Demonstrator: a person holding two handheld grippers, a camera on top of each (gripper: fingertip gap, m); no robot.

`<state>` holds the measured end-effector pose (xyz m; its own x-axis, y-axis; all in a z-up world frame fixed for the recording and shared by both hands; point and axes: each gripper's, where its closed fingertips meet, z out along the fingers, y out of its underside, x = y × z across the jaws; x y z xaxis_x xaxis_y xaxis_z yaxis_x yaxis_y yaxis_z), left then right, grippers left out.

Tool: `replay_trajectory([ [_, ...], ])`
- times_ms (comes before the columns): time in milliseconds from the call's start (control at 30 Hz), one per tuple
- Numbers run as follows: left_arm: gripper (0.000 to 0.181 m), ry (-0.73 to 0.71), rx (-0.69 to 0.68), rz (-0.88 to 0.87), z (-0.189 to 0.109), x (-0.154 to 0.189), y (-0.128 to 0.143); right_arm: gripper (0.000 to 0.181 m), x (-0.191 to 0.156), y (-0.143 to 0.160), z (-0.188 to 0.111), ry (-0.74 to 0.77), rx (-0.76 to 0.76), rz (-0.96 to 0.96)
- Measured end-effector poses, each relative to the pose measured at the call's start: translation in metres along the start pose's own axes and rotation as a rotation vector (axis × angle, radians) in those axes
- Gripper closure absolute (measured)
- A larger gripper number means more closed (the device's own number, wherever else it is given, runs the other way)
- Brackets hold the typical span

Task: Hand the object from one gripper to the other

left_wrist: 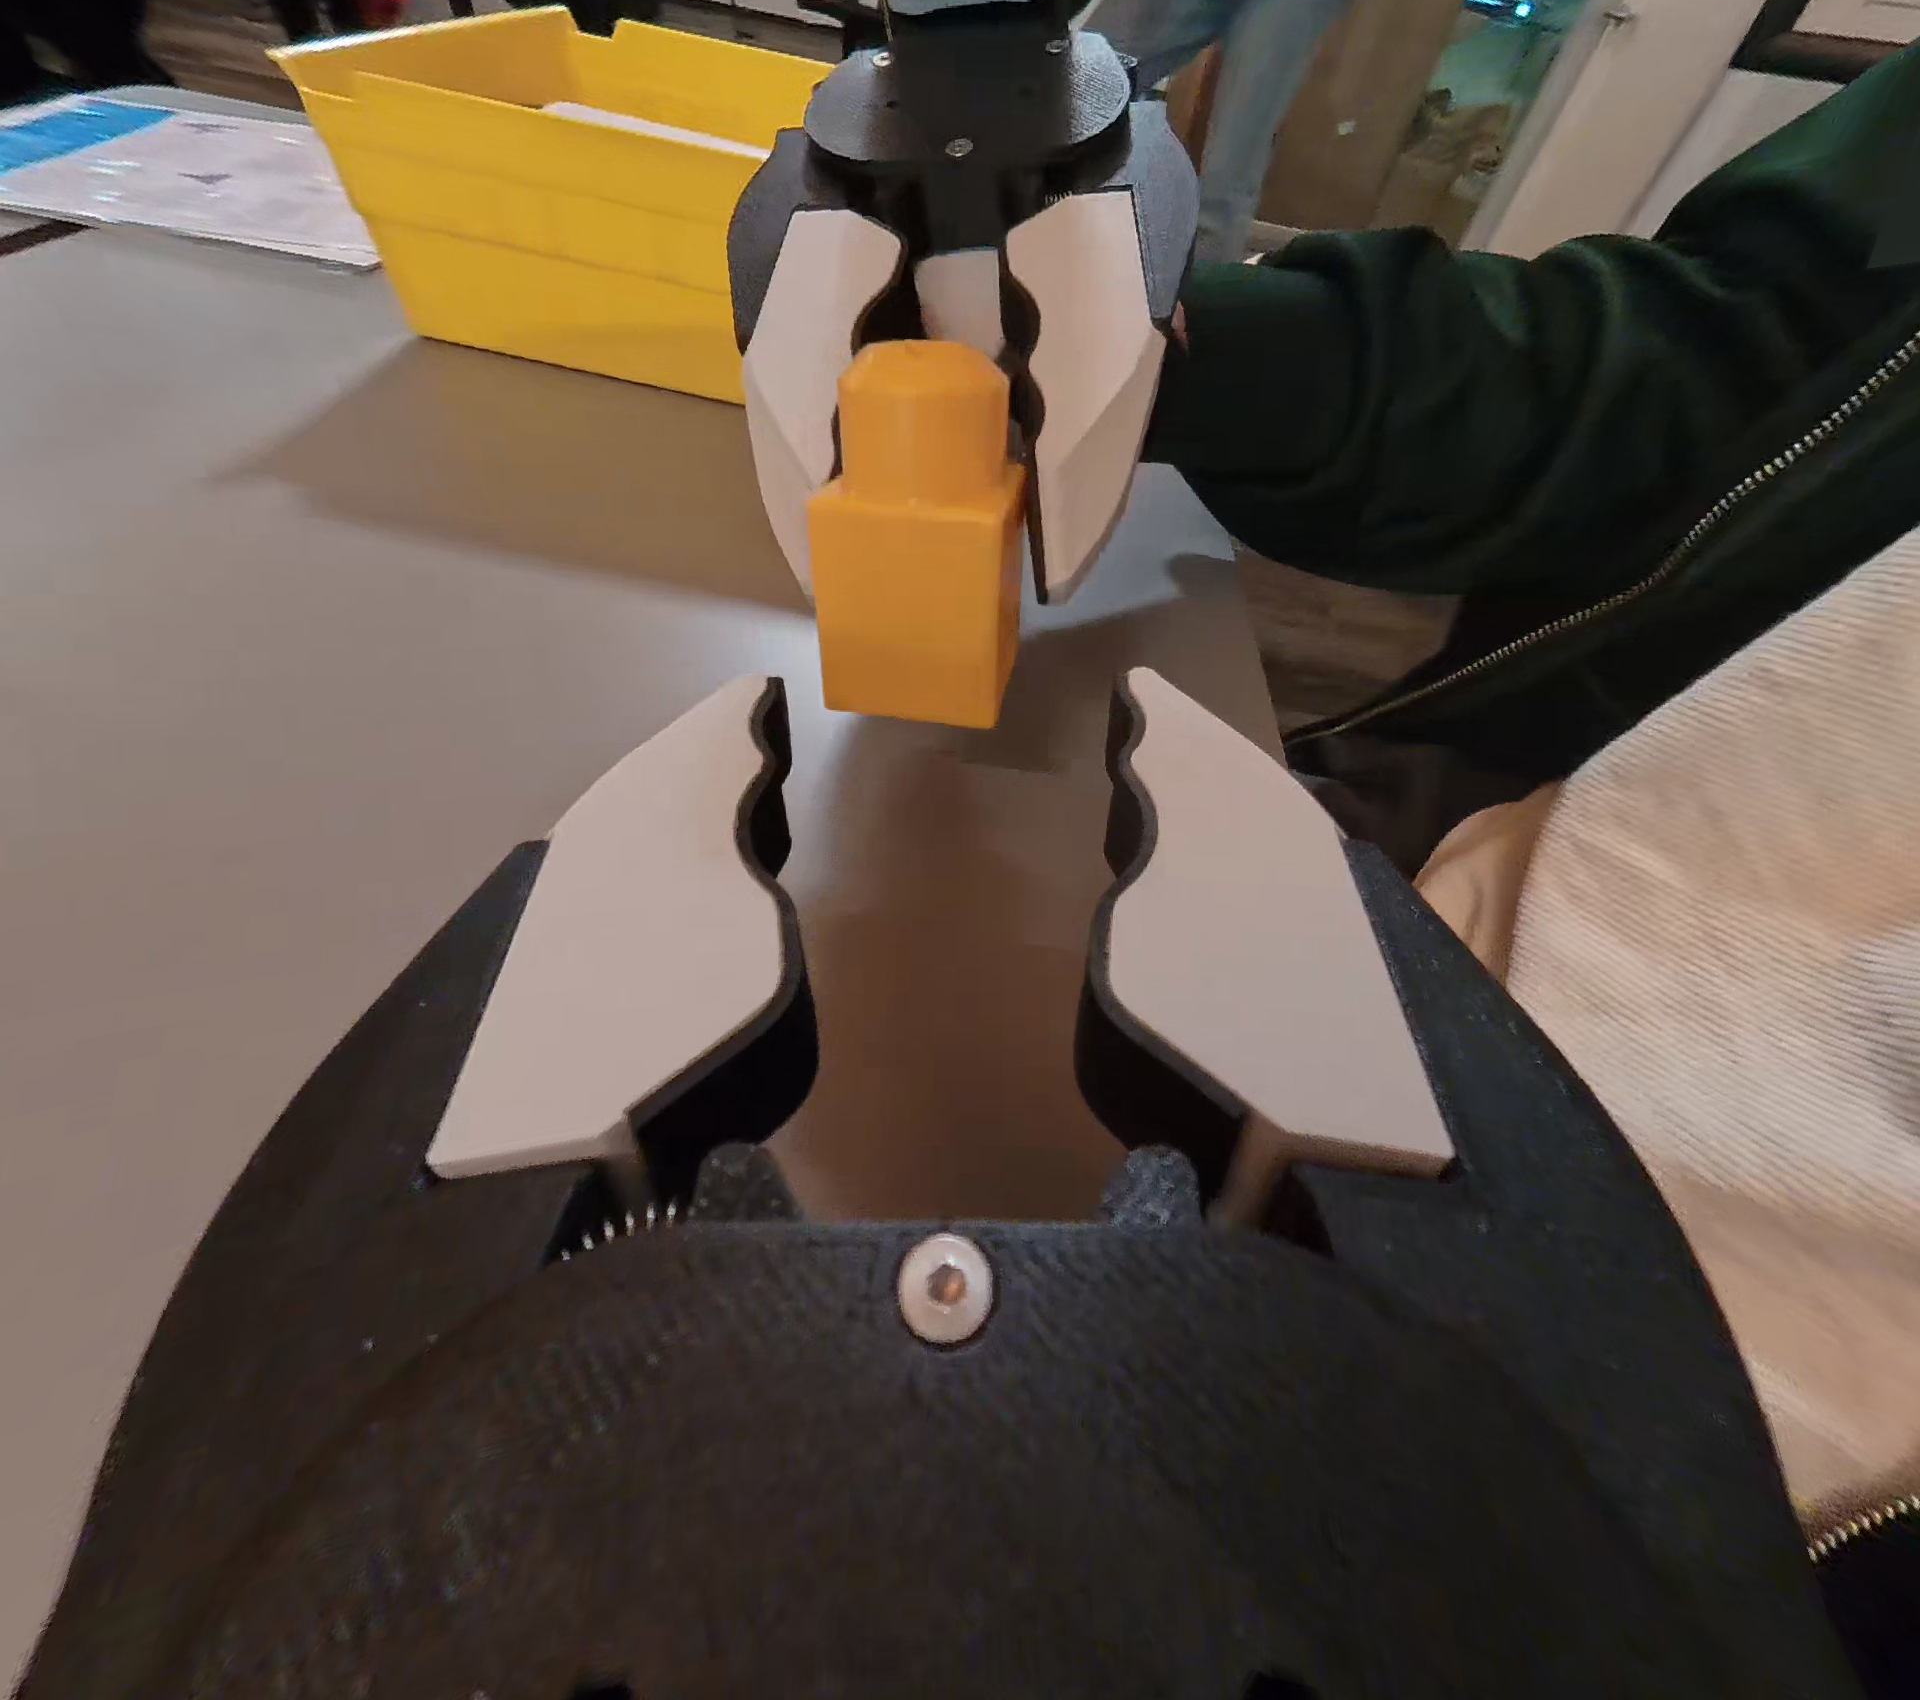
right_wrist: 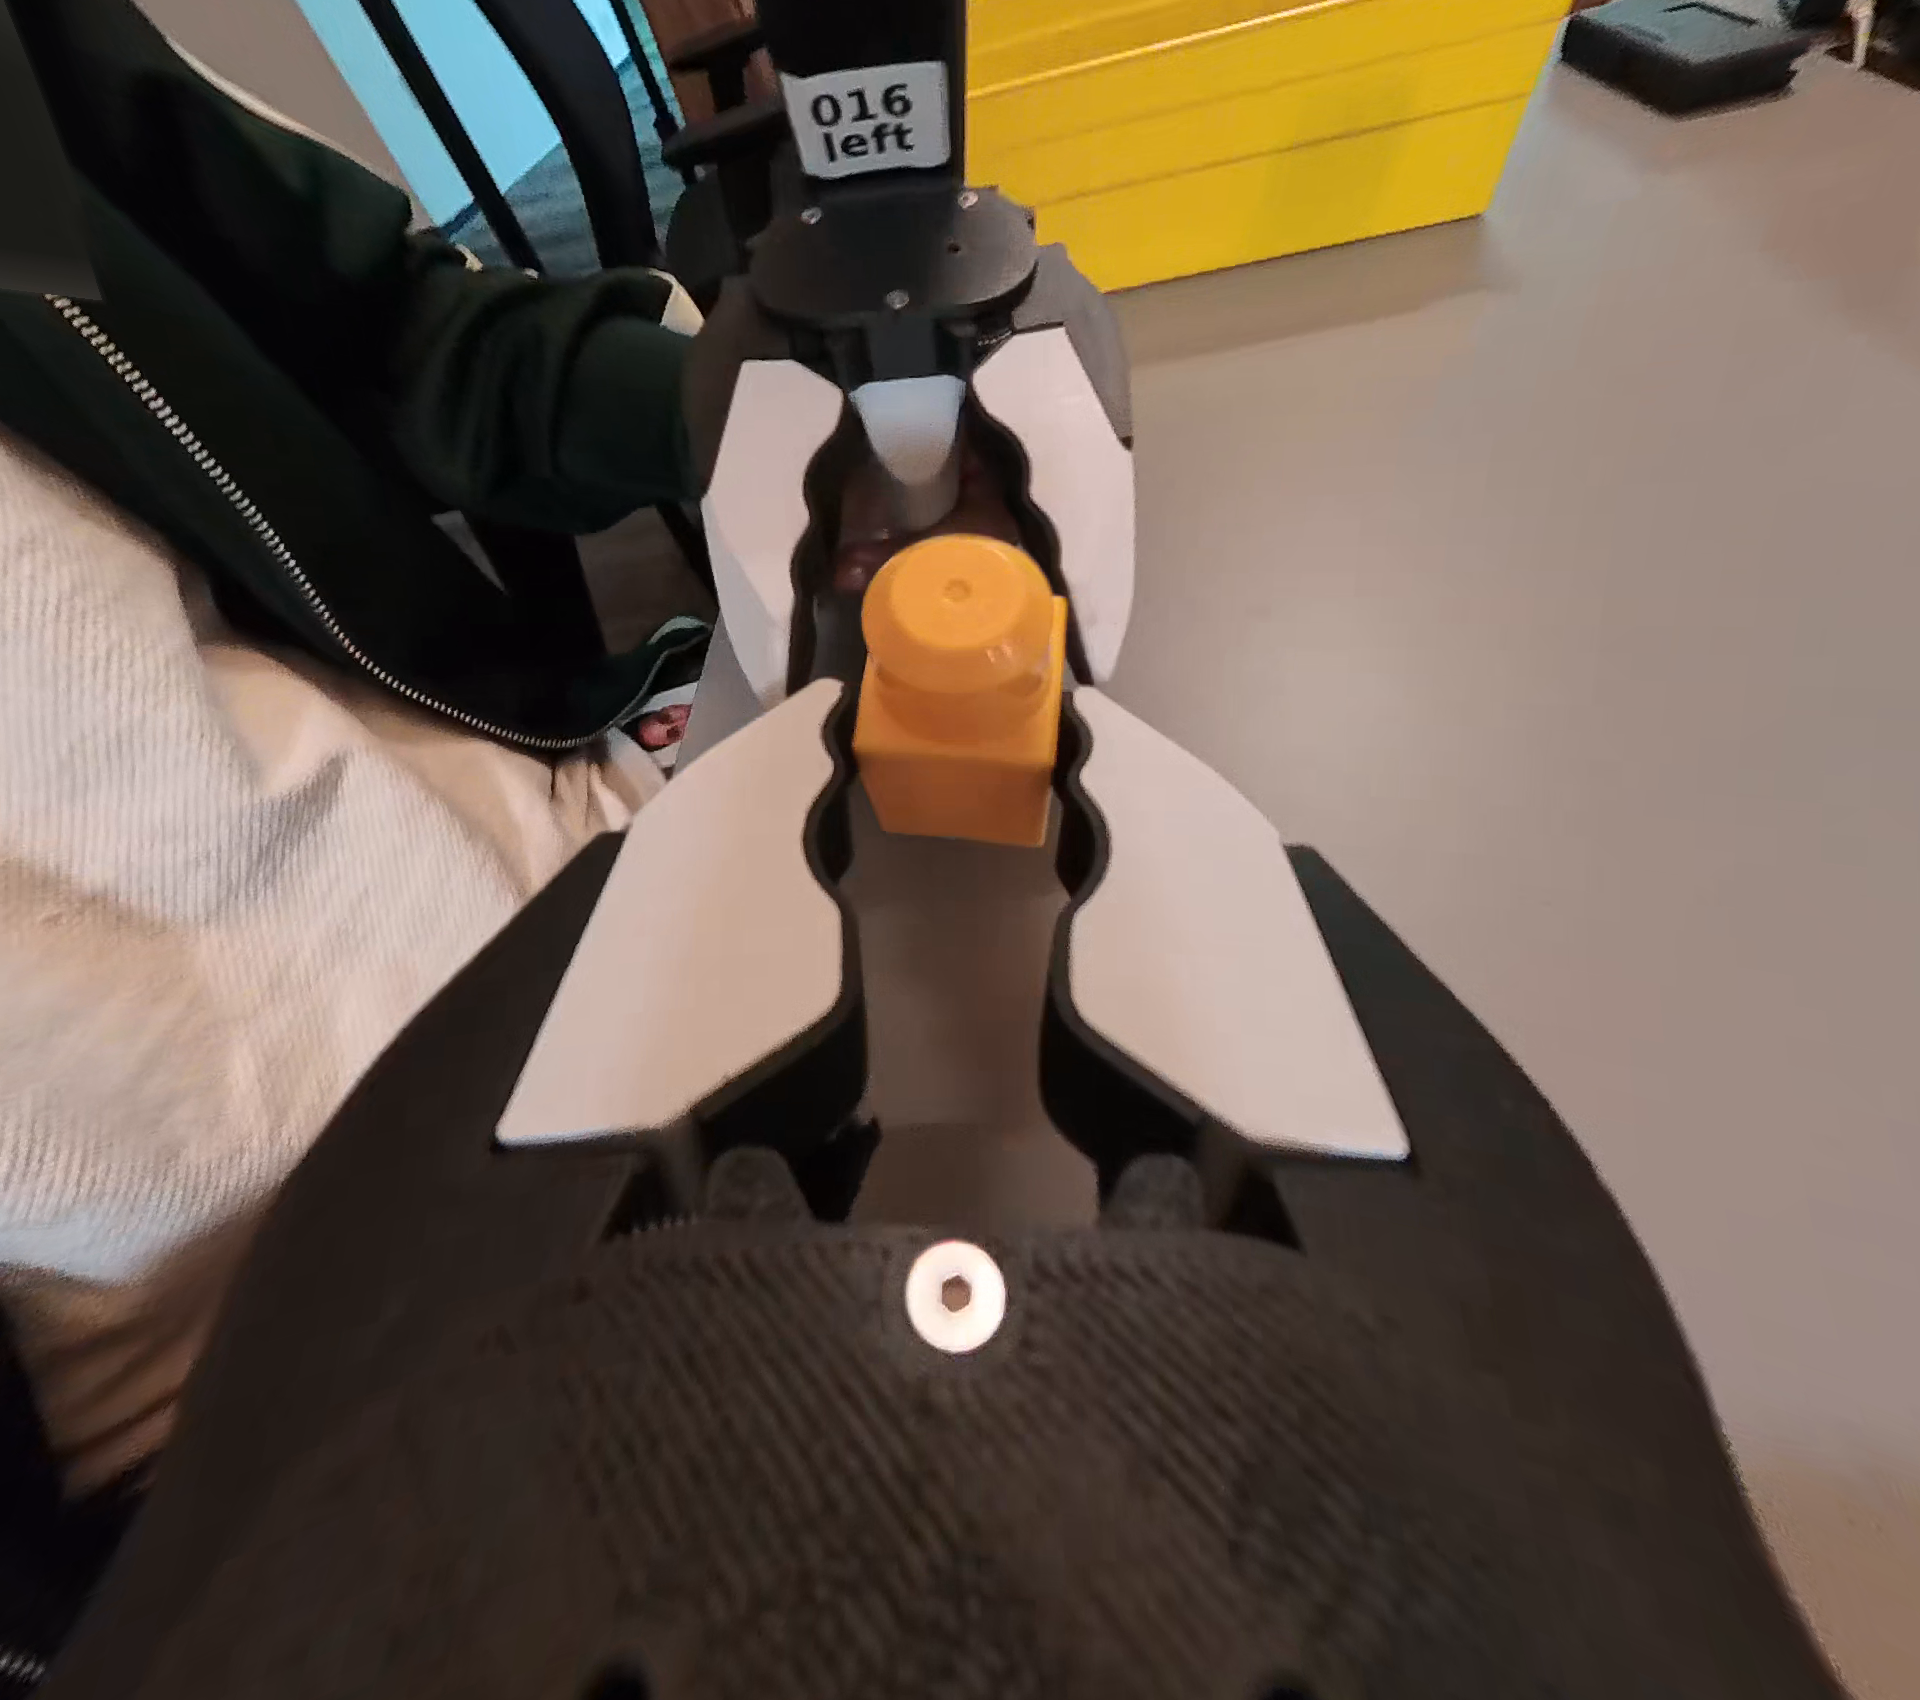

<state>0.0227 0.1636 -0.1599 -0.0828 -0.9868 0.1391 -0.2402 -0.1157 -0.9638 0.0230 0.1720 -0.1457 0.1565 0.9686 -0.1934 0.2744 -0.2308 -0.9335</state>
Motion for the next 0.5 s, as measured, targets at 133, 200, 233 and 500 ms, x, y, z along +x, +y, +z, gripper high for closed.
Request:
replay_trajectory([
  [133, 0.125, 0.018, 0.010, -0.013, -0.001, 0.001, -0.001, 0.145, -0.007, 0.004, 0.007, -0.027, -0.044, -0.031],
  [200, 0.127, 0.031, 0.015, -0.024, -0.002, 0.001, -0.001, 0.145, -0.012, 0.004, 0.010, -0.046, -0.054, -0.036],
  [233, 0.127, 0.041, 0.015, -0.026, -0.002, 0.002, -0.001, 0.145, -0.014, 0.004, 0.011, -0.050, -0.061, -0.043],
  [500, 0.143, 0.102, -0.006, -0.003, 0.001, 0.015, 0.001, 0.145, -0.021, -0.002, 0.015, -0.059, -0.070, -0.064],
])
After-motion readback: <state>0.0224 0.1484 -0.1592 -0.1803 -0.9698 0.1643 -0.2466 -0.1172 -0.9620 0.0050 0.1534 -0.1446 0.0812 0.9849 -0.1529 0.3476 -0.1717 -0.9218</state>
